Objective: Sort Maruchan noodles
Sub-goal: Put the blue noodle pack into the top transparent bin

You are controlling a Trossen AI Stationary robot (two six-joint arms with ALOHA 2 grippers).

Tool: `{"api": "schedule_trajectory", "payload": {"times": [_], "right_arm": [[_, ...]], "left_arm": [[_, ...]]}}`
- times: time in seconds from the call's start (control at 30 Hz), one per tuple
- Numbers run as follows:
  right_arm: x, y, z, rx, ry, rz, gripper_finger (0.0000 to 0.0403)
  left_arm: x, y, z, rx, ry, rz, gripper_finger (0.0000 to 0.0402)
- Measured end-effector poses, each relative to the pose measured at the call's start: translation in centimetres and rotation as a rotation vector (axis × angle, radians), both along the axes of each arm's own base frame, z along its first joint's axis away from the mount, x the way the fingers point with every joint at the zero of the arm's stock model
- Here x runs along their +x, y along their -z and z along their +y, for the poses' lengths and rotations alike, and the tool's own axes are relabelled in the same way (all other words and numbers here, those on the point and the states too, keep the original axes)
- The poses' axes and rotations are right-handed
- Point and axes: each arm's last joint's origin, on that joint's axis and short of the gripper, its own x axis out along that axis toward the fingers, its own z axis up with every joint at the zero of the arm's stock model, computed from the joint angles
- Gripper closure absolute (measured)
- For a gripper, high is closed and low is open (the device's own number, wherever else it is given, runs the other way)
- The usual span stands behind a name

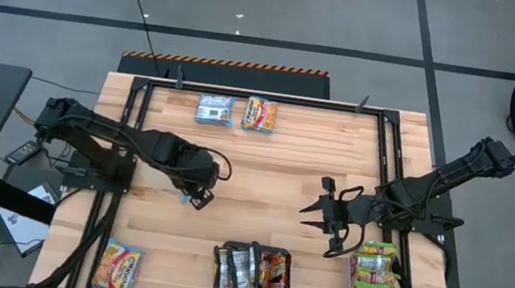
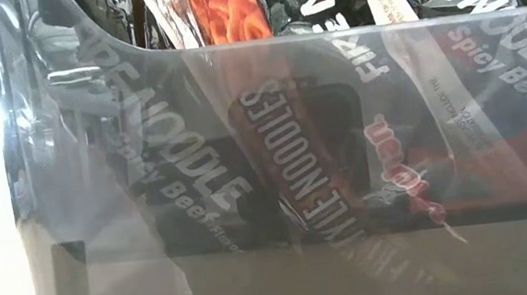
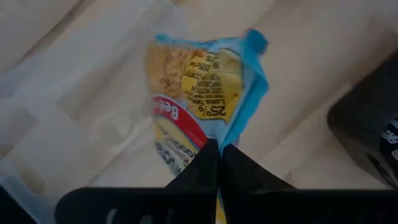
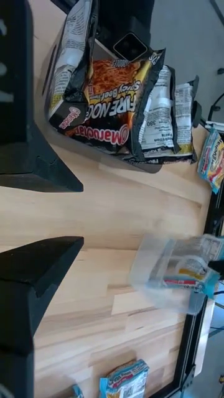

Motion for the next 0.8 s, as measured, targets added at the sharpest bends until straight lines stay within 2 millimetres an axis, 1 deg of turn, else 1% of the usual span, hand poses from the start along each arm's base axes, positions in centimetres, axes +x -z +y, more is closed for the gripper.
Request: {"api": "schedule_trajectory", "payload": {"times": [0.13,0.33,0.5,0.63,0.8], "right_arm": [[0.0,0.0,0.0,-0.001,0.0,0.0,0.0273],[0.0,0.0,0.0,0.036,0.021,0.004,0.0273],[-0.1,0.1,0.2,0.063,0.029,0.017,0.0273],[-0.4,0.2,0.5,0.067,0.02,0.03,0.0273],[-0.5,0.2,0.7,0.071,0.011,0.032,0.0273]], "left_arm": [[0.0,0.0,0.2,0.032,-0.012,-0.005,0.0393],[0.5,-0.1,2.2,0.099,-0.057,-0.036,0.0393],[0.6,-0.1,3.5,0.133,-0.056,-0.028,0.0393],[0.6,0.9,4.1,0.138,-0.081,-0.025,0.0393],[1.4,2.1,4.1,0.112,-0.1,-0.127,0.0393]]}}
